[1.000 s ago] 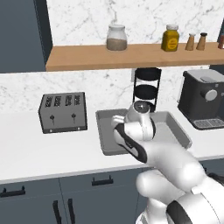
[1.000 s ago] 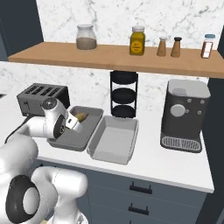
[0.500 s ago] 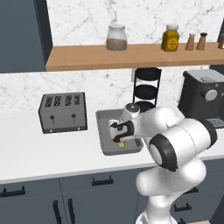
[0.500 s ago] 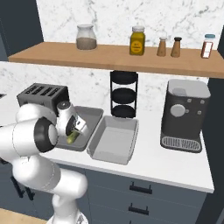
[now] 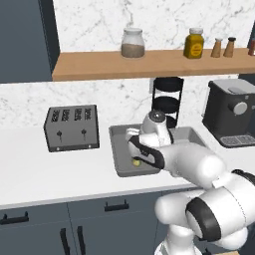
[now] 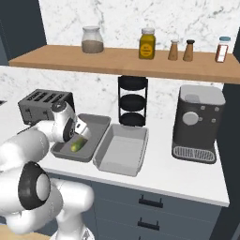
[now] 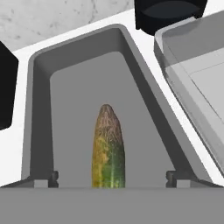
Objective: Place one cucumber and one steak in each tupperware on the nearby counter, to pack two identical lunches.
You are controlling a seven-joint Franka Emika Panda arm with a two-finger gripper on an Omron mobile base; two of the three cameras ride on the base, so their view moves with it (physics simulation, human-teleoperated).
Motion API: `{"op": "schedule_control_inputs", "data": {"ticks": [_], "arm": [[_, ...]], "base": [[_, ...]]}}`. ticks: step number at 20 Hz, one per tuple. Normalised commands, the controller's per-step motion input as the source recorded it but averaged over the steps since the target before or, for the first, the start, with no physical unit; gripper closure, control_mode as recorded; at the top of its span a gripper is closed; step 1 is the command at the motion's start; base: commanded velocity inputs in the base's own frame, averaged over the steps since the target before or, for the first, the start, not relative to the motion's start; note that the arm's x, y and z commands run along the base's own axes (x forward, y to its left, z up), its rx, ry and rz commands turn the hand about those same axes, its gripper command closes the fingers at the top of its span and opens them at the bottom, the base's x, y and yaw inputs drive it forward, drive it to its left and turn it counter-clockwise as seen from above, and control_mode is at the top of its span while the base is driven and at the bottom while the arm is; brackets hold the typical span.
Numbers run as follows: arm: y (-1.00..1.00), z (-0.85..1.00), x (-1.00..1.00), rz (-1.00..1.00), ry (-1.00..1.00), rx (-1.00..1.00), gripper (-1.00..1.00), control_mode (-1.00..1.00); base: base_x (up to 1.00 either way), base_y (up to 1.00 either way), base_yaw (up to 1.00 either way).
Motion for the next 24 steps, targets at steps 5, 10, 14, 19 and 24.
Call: {"op": "schedule_control_inputs", "data": {"ticks": [5, 10, 14, 19, 24], "arm": [[-0.22, 1.0, -1.0, 0.0, -0.1, 0.0, -1.0, -1.0], [-0.28, 0.64, -0.96, 0.0, 0.01, 0.0, -1.0, -1.0], [-0.1, 0.05, -0.96, 0.02, 0.01, -0.01, -1.0, -1.0], [-0.01, 0.0, -0.2, 0.0, 0.0, 0.0, -1.0, 1.0], [0.0, 0.0, 0.0, 0.0, 0.0, 0.0, -1.0, 1.0]], "base": [[0.0, 0.0, 0.0], [0.0, 0.0, 0.0], [0.0, 0.0, 0.0], [-0.8, -0.21, 0.02], [-1.0, -0.45, 0.0]]}}
